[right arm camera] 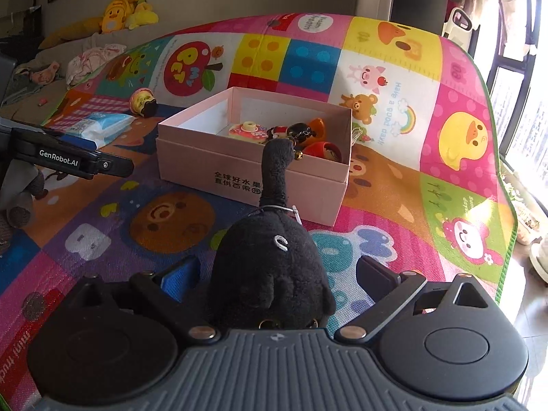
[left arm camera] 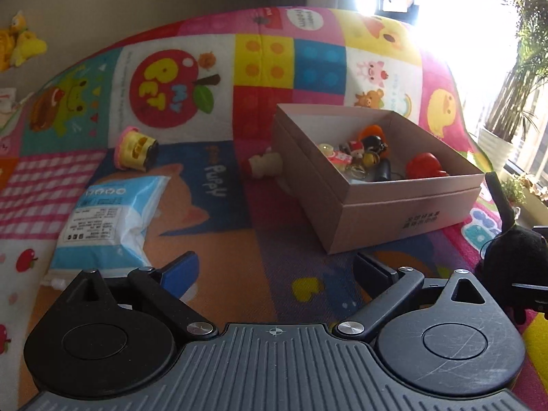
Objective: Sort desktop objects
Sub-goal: 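Grasp the pink-lidded yellow cup toy with the left tool and lift it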
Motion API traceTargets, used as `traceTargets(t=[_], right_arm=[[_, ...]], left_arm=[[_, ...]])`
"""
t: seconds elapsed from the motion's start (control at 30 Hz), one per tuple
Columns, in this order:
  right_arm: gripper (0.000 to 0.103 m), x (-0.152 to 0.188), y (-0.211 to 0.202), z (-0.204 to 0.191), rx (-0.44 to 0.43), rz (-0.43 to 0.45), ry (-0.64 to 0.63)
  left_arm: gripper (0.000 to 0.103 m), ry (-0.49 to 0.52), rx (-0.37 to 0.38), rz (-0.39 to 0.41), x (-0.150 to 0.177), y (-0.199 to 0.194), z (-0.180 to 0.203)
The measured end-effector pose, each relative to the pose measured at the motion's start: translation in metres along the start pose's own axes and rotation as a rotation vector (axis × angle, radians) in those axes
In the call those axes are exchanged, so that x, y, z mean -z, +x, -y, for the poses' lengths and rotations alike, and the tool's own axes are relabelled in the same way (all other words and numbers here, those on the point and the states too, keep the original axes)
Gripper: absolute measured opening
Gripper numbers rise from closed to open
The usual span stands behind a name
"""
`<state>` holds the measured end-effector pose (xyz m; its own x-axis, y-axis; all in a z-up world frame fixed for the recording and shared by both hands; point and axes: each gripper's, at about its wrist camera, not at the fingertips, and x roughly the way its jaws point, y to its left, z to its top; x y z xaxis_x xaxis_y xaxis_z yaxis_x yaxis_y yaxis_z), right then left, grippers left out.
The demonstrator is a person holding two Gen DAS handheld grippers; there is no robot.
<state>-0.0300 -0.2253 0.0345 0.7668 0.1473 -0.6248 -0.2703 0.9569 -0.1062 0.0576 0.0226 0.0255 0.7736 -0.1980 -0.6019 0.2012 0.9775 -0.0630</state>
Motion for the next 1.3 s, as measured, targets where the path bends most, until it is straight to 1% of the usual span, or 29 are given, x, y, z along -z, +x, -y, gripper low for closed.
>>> traceTargets(t=[0.13, 0.27, 0.33, 0.37, 0.43, 0.47, 0.5, 0.6, 0.63, 0.7, 0.73, 0.77, 0.8, 0.83, 0.9, 0.97, 1.1, 1.2, 1.27, 1.3], right_arm=[[0.098, 0.006, 0.004, -0.006, -0.001, -0.015, 0.028], [0.098, 0.010, 0.008, -0.007, 0.008, -0.019, 0.064], [0.098, 0.011, 0.012, -0.007, 0.027, -0.021, 0.083], [0.098, 0.012, 0.013, -0.007, 0.030, -0.023, 0.092], [0.098, 0.014, 0.015, -0.006, 0.035, -0.029, 0.111], [0.098, 0.014, 0.015, -0.005, 0.036, -0.028, 0.114], [0.098, 0.014, 0.015, -0.004, 0.036, -0.022, 0.119], [0.100, 0.016, 0.013, -0.002, 0.031, -0.012, 0.136], [0.100, 0.016, 0.013, -0.001, 0.032, -0.014, 0.140], [0.100, 0.016, 0.014, -0.001, 0.030, -0.016, 0.145], [0.100, 0.016, 0.014, 0.000, 0.027, -0.016, 0.149], [0.101, 0.016, 0.014, 0.001, 0.025, -0.015, 0.154], [0.101, 0.017, 0.014, 0.002, 0.023, -0.017, 0.161], [0.101, 0.017, 0.015, 0.003, 0.021, -0.024, 0.172], [0.101, 0.017, 0.018, 0.006, 0.018, -0.039, 0.190], [0.101, 0.017, 0.019, 0.008, 0.013, -0.040, 0.201], [0.103, 0.018, 0.018, 0.008, 0.009, -0.034, 0.208], [0.103, 0.017, 0.019, 0.008, 0.008, -0.036, 0.213], [0.103, 0.017, 0.019, 0.008, 0.010, -0.038, 0.214], [0.103, 0.017, 0.019, 0.008, 0.011, -0.039, 0.214]], left_arm=[[0.100, -0.025, -0.027, 0.021, 0.010, -0.008, -0.008], [0.100, -0.070, -0.051, 0.044, 0.009, -0.012, -0.020], [0.100, -0.108, -0.076, 0.100, -0.003, -0.015, -0.032], [0.100, -0.112, -0.096, 0.130, -0.014, -0.015, -0.039], [0.100, -0.093, -0.164, 0.157, -0.039, -0.006, -0.055], [0.100, -0.079, -0.217, 0.149, -0.056, 0.003, -0.065], [0.100, -0.071, -0.249, 0.127, -0.070, 0.014, -0.075], [0.100, -0.062, -0.253, 0.026, -0.103, 0.054, -0.101], [0.099, -0.058, -0.282, -0.003, -0.109, 0.069, -0.106], [0.097, -0.013, -0.325, -0.043, -0.116, 0.093, -0.108], [0.095, 0.012, -0.338, -0.062, -0.117, 0.104, -0.107], [0.086, 0.033, -0.349, -0.082, -0.118, 0.114, -0.104], [0.074, 0.045, -0.354, -0.106, -0.117, 0.123, -0.103], [0.069, 0.048, -0.357, -0.127, -0.117, 0.130, -0.102], [0.051, 0.047, -0.381, -0.142, -0.117, 0.136, -0.102], [0.047, 0.045, -0.385, -0.133, -0.117, 0.134, -0.102], [0.047, 0.082, -0.372, -0.084, -0.113, 0.107, -0.094], [0.047, 0.139, -0.351, -0.018, -0.104, 0.071, -0.078], [0.047, 0.170, -0.307, 0.037, -0.096, 0.037, -0.063], [0.047, 0.184, -0.267, 0.063, -0.089, 0.017, -0.052]])
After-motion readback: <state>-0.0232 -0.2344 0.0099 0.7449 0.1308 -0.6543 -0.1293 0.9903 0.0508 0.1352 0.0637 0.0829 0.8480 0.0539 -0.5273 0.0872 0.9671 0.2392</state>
